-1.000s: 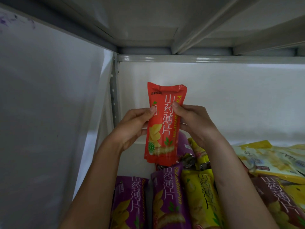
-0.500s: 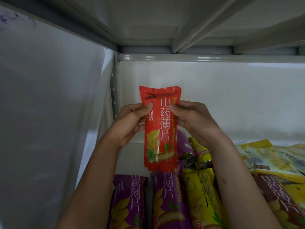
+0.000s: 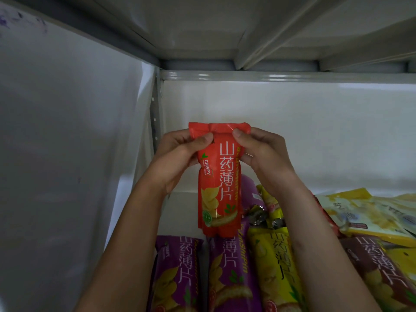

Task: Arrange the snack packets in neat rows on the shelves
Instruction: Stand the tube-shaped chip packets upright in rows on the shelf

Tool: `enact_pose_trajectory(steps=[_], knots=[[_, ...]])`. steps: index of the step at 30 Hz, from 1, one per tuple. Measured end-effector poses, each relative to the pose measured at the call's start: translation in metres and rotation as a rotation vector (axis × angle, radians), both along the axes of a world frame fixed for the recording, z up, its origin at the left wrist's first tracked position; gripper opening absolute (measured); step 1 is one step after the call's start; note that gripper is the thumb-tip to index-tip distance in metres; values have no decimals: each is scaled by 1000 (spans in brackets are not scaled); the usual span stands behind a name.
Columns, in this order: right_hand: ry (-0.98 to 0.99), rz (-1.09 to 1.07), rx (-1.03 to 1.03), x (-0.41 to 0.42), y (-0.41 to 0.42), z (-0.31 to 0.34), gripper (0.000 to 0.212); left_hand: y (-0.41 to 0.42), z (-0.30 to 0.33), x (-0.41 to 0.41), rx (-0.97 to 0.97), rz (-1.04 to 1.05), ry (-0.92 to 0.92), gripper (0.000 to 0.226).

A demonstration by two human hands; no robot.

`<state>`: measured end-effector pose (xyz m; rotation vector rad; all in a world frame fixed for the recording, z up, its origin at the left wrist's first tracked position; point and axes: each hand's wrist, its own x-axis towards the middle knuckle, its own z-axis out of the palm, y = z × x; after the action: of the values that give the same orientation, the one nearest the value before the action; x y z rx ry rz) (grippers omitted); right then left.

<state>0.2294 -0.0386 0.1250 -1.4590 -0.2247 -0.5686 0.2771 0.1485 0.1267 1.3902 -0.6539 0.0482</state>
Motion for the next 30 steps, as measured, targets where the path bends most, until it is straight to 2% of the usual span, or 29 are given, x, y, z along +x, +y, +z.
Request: enact_pose_trajectory(steps=[8, 13, 15, 18, 22, 24, 26, 28, 30], knots=[[-79, -100, -93, 2, 4, -4, 18, -1, 2, -1, 18, 60, -44, 26], [-80, -131, 20, 5, 8, -4, 19, 2, 4, -5, 146, -57, -57, 49], [-82, -104, 98, 7, 9, -4, 20, 4, 3, -4, 259, -14, -79, 55], [-45, -61, 114, 9, 9, -4, 21, 6, 0, -1, 287, 86, -44, 56], [48, -140, 6, 13, 4, -10, 14, 11, -6, 5, 312, 149, 15, 54], [93, -221, -64, 17, -2, -15, 14, 12, -11, 9, 337, 162, 60, 42], [164, -287, -161, 24, -9, -19, 23, 11, -19, 14, 376, 188, 102, 29], [235, -322, -275, 28, -15, -21, 32, 8, -30, 24, 404, 241, 148, 31], [273, -320, -378, 31, -21, -22, 26, 7, -41, 35, 435, 278, 204, 38]])
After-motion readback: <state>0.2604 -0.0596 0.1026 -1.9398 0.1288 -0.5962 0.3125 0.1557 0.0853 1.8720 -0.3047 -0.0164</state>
